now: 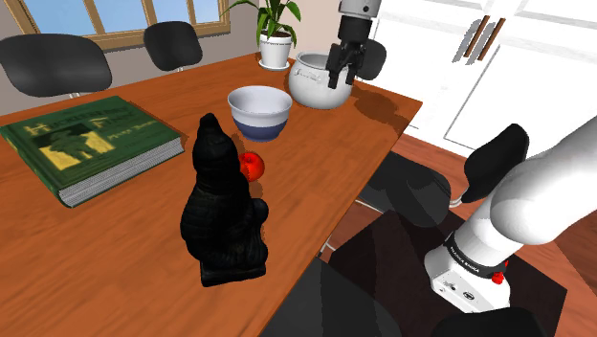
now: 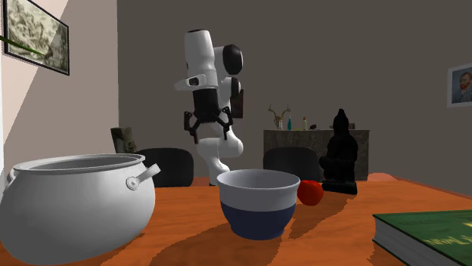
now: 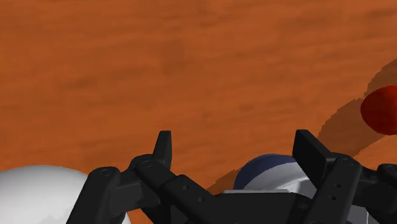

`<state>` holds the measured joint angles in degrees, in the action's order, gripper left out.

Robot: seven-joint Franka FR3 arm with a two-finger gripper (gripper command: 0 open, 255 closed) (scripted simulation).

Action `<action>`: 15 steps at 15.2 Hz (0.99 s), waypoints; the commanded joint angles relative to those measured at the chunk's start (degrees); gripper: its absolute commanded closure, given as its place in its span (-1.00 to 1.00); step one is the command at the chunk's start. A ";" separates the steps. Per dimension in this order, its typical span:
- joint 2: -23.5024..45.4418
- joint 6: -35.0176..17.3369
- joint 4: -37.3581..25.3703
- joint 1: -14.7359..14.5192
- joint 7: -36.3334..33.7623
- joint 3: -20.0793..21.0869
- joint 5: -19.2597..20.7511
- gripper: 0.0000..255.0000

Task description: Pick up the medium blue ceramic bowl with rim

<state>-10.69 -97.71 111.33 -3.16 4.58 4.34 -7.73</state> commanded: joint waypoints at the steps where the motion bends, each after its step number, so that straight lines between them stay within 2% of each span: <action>1: 4.43 -0.52 -3.68 -0.24 -0.46 0.30 -0.51 -1.00; 7: 18.58 -0.20 -17.52 -1.03 -2.00 1.11 -1.56 -1.00; 11: 28.85 1.73 -29.36 -1.71 -3.23 1.57 -1.97 -1.00; 14: 37.58 4.50 -40.62 -2.36 -4.36 1.91 -2.11 -1.00; 15: 38.22 4.74 -41.50 -2.41 -4.44 1.93 -2.11 -1.00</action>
<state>25.73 -93.57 72.24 -5.41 0.41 6.19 -9.80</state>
